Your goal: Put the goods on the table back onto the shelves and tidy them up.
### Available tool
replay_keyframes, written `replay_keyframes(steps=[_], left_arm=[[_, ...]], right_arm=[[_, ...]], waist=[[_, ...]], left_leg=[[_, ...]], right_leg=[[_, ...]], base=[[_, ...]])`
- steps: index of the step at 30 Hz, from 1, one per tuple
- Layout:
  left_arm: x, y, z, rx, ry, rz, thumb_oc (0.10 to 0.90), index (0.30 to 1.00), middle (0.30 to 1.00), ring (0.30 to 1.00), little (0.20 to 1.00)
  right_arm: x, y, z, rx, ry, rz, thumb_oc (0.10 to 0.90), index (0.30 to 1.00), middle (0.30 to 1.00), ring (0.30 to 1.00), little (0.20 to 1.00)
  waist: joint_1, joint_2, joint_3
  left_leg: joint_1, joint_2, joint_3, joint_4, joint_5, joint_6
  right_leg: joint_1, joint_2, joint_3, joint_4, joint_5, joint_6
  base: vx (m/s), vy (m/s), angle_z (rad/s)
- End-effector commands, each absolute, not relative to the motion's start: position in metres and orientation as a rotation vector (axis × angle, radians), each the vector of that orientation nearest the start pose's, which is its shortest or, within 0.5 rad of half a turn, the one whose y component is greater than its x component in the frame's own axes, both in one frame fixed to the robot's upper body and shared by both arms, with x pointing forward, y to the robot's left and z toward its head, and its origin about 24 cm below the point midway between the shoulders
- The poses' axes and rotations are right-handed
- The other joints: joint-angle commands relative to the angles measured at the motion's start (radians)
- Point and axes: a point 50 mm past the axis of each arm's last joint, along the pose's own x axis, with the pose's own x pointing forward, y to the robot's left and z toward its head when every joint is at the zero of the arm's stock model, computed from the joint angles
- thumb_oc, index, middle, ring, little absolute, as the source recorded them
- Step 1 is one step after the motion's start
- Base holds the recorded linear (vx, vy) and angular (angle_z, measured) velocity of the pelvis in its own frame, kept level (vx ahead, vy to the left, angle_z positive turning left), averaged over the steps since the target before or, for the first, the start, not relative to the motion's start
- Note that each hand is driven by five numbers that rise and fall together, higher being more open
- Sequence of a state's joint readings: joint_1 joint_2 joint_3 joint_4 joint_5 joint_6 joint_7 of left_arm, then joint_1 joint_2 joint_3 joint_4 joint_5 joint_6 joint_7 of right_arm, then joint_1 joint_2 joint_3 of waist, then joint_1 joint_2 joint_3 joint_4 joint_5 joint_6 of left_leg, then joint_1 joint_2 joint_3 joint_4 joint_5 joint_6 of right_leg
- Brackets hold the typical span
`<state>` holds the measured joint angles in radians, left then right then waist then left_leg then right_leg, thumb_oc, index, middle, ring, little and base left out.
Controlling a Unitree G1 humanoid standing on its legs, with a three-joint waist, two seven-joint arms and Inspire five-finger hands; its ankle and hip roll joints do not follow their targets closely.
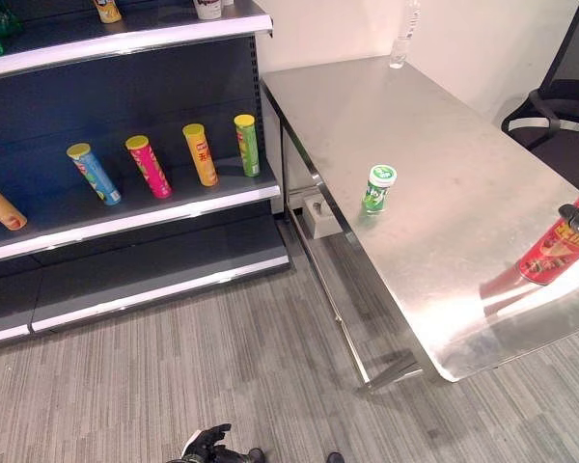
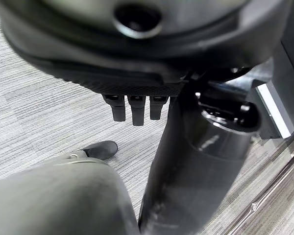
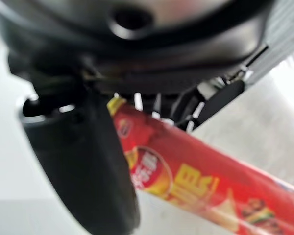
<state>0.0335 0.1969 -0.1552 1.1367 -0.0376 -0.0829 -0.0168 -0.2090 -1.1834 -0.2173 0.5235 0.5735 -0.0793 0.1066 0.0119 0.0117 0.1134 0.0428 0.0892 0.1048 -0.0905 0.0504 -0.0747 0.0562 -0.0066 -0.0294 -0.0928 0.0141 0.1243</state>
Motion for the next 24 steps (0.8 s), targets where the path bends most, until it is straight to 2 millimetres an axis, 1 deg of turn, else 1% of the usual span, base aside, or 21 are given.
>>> replay_keyframes(steps=[1,2,13,19,21,22,23,24], left_arm=[[0.109,0.217,-0.157,0.279,1.083,-0.079,0.800,0.900,0.900,0.900,0.900],[0.110,0.217,-0.157,0.280,1.080,-0.082,0.800,0.900,0.900,0.900,0.900],[0.113,0.215,-0.156,0.280,1.071,-0.091,0.800,0.900,0.900,0.900,0.900],[0.113,0.216,-0.156,0.277,1.069,-0.087,0.800,0.900,0.900,0.900,0.900],[0.113,0.217,-0.155,0.273,1.065,-0.077,0.800,0.900,0.900,0.900,0.900],[0.113,0.217,-0.155,0.274,1.065,-0.077,0.800,0.900,0.900,0.900,0.900],[0.114,0.218,-0.155,0.271,1.061,-0.066,0.800,0.900,0.900,0.900,0.900],[0.114,0.219,-0.154,0.269,1.057,-0.061,0.800,0.900,0.900,0.900,0.900]], right_arm=[[0.240,-0.424,0.289,-0.575,-0.309,-0.439,0.532,0.498,0.498,0.498,0.498],[0.240,-0.425,0.287,-0.581,-0.292,-0.435,0.400,0.300,0.300,0.300,0.300],[0.238,-0.426,0.288,-0.629,-0.246,-0.419,0.400,0.300,0.300,0.300,0.300],[0.239,-0.423,0.289,-0.619,-0.267,-0.409,0.400,0.300,0.300,0.300,0.300],[0.242,-0.415,0.291,-0.591,-0.324,-0.390,0.400,0.300,0.300,0.300,0.300],[0.241,-0.415,0.291,-0.590,-0.324,-0.391,0.400,0.300,0.300,0.300,0.300],[0.241,-0.406,0.297,-0.555,-0.408,-0.376,0.400,0.300,0.300,0.300,0.300],[0.240,-0.402,0.301,-0.541,-0.451,-0.368,0.400,0.300,0.300,0.300,0.300]], waist=[[0.033,-0.085,-0.054],[0.032,-0.085,-0.053],[0.026,-0.087,-0.050],[0.027,-0.086,-0.051],[0.028,-0.084,-0.051],[0.028,-0.084,-0.051],[0.032,-0.081,-0.052],[0.033,-0.079,-0.053]], left_leg=[[0.070,0.002,0.067,0.003,-0.106,-0.066],[0.071,0.003,0.067,0.003,-0.105,-0.067],[0.069,0.003,0.072,0.003,-0.104,-0.069],[0.067,0.003,0.072,0.003,-0.103,-0.069],[0.066,0.003,0.070,0.003,-0.103,-0.067],[0.066,0.002,0.069,0.003,-0.103,-0.067],[0.067,0.003,0.066,0.003,-0.103,-0.065],[0.069,0.002,0.065,0.003,-0.104,-0.065]], right_leg=[[0.049,-0.020,-0.078,0.023,-0.096,0.096],[0.050,-0.020,-0.079,0.022,-0.096,0.096],[0.048,-0.020,-0.078,0.022,-0.093,0.099],[0.046,-0.020,-0.079,0.023,-0.092,0.100],[0.047,-0.020,-0.078,0.023,-0.095,0.099],[0.048,-0.020,-0.078,0.023,-0.095,0.099],[0.049,-0.021,-0.081,0.025,-0.098,0.098],[0.050,-0.021,-0.082,0.027,-0.099,0.097]], base=[[0.00,0.000,0.00],[0.00,0.000,0.00],[0.00,0.000,0.00],[0.00,0.000,0.00],[0.00,0.000,0.00],[0.00,0.000,0.00],[0.00,0.000,0.00],[0.00,-0.038,0.00]])
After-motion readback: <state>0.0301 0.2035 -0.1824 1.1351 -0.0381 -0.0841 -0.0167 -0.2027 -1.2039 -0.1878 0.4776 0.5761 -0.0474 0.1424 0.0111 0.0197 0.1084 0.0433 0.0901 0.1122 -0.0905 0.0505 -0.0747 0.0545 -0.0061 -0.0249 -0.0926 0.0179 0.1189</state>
